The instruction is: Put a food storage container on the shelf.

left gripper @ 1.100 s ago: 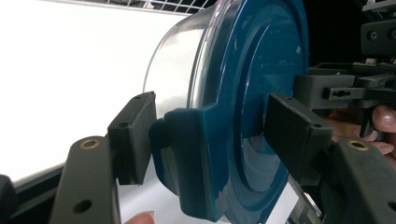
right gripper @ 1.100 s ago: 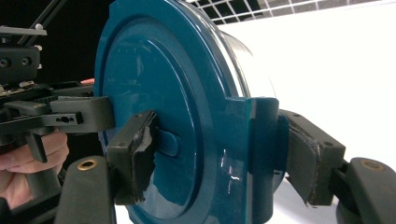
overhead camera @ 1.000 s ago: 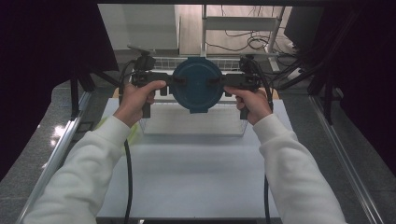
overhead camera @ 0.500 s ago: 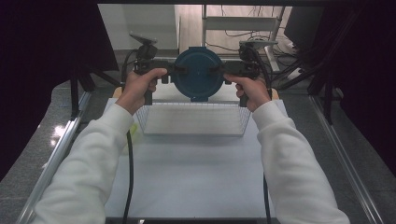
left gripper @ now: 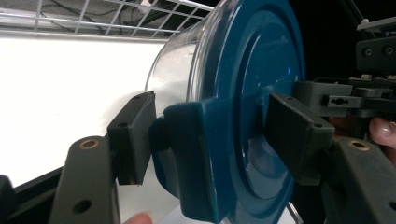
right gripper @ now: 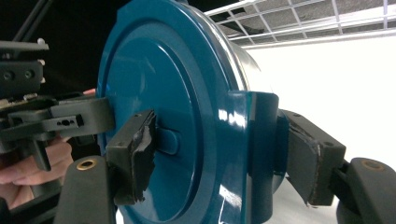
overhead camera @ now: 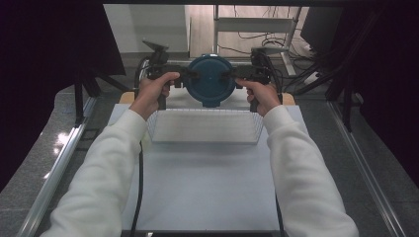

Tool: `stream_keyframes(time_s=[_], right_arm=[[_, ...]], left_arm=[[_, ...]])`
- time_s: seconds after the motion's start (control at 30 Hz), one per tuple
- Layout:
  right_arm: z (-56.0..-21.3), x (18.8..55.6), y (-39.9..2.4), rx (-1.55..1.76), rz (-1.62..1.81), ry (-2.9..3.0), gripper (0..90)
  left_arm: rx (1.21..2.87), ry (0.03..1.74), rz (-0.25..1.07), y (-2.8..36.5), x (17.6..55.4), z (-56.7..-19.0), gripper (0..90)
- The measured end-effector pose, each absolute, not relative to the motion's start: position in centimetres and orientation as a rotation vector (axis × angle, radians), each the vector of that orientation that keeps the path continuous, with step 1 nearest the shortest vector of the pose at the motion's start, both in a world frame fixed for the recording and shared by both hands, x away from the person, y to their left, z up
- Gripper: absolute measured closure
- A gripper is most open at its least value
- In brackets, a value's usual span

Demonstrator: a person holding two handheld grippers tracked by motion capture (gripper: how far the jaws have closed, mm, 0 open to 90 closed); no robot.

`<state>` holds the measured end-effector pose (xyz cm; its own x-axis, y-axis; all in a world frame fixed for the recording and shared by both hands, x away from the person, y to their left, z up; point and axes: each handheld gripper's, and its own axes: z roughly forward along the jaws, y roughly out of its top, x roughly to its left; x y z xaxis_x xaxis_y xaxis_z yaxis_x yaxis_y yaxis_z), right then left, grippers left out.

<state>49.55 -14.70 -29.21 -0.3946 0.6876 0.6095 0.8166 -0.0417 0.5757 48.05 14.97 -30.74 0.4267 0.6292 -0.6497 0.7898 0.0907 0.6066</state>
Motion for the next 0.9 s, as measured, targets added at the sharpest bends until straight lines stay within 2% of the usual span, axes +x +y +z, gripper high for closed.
stream_keyframes(time_s=[0.4,0.7,0.9], right_arm=[[-30.9,51.4,-14.9,-1.787,-1.409,-1.892,30.6],[-31.3,51.6,-15.0,-1.792,-1.436,-1.875,29.8],[-30.9,50.7,-14.5,-1.763,-1.504,-1.954,12.7]], left_arm=[[1.537,1.328,-0.268,14.9,50.0,-32.6,32.8],[1.537,1.317,-0.244,14.7,50.0,-32.8,30.7],[1.529,1.314,-0.118,14.6,49.2,-32.3,20.1]])
